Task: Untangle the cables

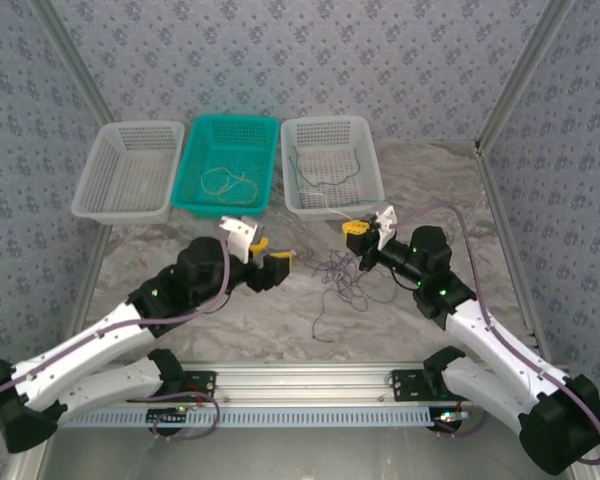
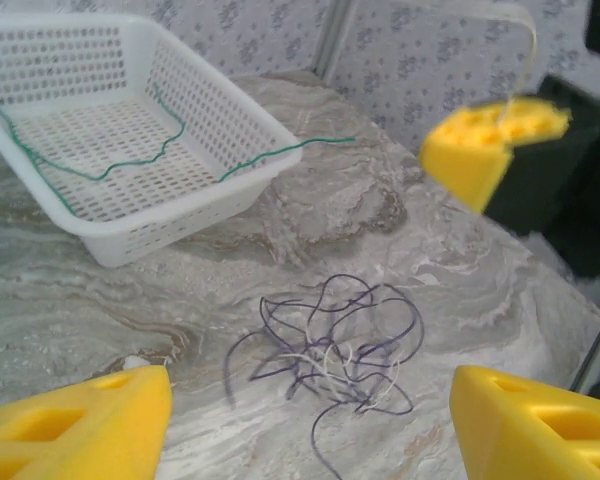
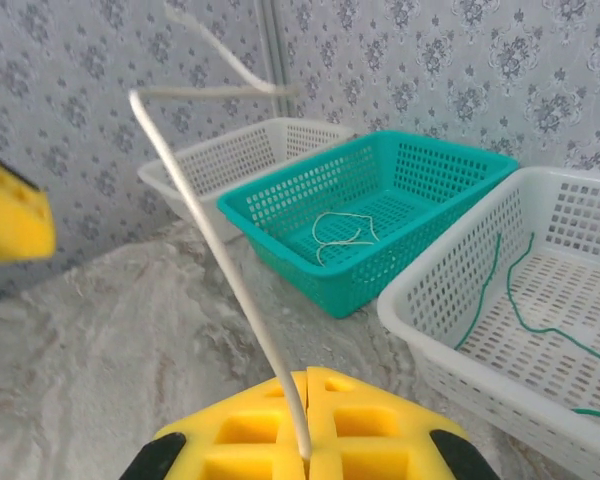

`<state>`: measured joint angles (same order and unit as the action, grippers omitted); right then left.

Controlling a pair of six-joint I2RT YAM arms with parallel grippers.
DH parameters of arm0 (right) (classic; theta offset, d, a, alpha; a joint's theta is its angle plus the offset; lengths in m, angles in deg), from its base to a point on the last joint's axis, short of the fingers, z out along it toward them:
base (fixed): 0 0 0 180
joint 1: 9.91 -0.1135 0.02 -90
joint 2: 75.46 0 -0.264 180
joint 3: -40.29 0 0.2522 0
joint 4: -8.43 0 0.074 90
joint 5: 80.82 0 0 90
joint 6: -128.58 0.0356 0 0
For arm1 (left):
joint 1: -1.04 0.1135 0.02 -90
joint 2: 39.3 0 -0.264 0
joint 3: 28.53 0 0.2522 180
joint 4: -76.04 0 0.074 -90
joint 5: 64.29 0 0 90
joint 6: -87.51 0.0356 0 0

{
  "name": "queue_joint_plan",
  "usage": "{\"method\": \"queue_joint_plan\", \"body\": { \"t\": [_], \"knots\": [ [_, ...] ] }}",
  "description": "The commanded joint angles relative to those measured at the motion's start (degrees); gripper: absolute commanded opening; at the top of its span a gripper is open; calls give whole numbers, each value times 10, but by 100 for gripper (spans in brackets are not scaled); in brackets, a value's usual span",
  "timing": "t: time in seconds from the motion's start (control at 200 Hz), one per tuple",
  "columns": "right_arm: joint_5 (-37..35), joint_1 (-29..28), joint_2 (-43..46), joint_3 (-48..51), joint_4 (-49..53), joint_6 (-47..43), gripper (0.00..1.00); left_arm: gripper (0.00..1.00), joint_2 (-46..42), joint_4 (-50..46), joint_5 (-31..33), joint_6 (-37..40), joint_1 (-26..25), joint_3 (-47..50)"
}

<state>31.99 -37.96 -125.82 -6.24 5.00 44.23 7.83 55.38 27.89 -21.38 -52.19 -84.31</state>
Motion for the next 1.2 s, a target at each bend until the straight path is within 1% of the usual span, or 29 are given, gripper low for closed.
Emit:
{"method": "queue_joint_plan", "body": {
  "t": [0.0, 0.08, 0.125, 0.175, 0.26, 0.315, 0.38, 0.445, 0.49, 0.555, 0.64, 0.67, 0.73, 0.765, 0.815, 0.85, 0.89, 0.939, 1.094, 1.194],
  "knots": [
    [29, 3, -7, -32, 29, 73, 0, 75, -26, 107, -81, 71, 1, 72],
    [40, 3, -21, -51, 36, 93, 0, 75, -23, 135, -124, 70, 1, 101],
    [53, 3, -27, -59, 37, 96, 0, 75, -13, 139, -136, 73, 1, 105],
    [56, -2, -32, -63, 34, 97, 0, 76, 3, 144, -134, 74, 0, 106],
    [54, -6, -38, -66, 30, 105, 0, 77, 33, 164, -110, 80, 1, 106],
    [51, -8, -39, -70, 29, 117, 0, 77, 58, 176, -114, 83, 0, 96],
    [44, -15, -41, -75, 36, 125, 0, 78, 92, 205, -145, 77, 0, 79],
    [31, -24, -42, -77, 41, 130, 0, 79, 136, 259, -186, 58, -1, 64],
    [25, -29, -44, -77, 40, 133, 0, 80, 171, 284, -203, 50, -8, 48],
    [19, -37, -46, -78, 39, 137, 0, 80, 222, 289, -186, 54, -25, 19],
    [14, -44, -47, -79, 38, 141, 0, 80, 277, 302, -131, 60, -44, -6],
    [12, -44, -47, -79, 38, 143, 0, 77, 295, 314, -121, 51, -44, -12],
    [-1, -45, -46, -84, 49, 150, 0, 65, 322, 329, -109, 32, -43, -22],
    [-20, -44, -44, -87, 62, 157, 0, 54, 334, 330, -109, 24, -42, -27],
    [-46, -42, -40, -93, 83, 164, 0, 34, 344, 328, -109, 15, -42, -33],
    [-57, -40, -36, -94, 94, 168, 0, 22, 347, 327, -106, 8, -42, -33],
    [-75, -36, -30, -95, 106, 173, 0, 11, 344, 324, -100, 3, -42, -29],
    [-99, -30, -21, -94, 121, 182, 0, 0, 337, 317, -88, -2, -42, -20],
    [-187, 5, 12, -79, 158, 235, 0, 0, 293, 296, -49, -21, -31, 35],
    [-242, 48, 30, -68, 195, 296, 0, 0, 256, 269, -12, -46, -13, 77]
  ]
}}
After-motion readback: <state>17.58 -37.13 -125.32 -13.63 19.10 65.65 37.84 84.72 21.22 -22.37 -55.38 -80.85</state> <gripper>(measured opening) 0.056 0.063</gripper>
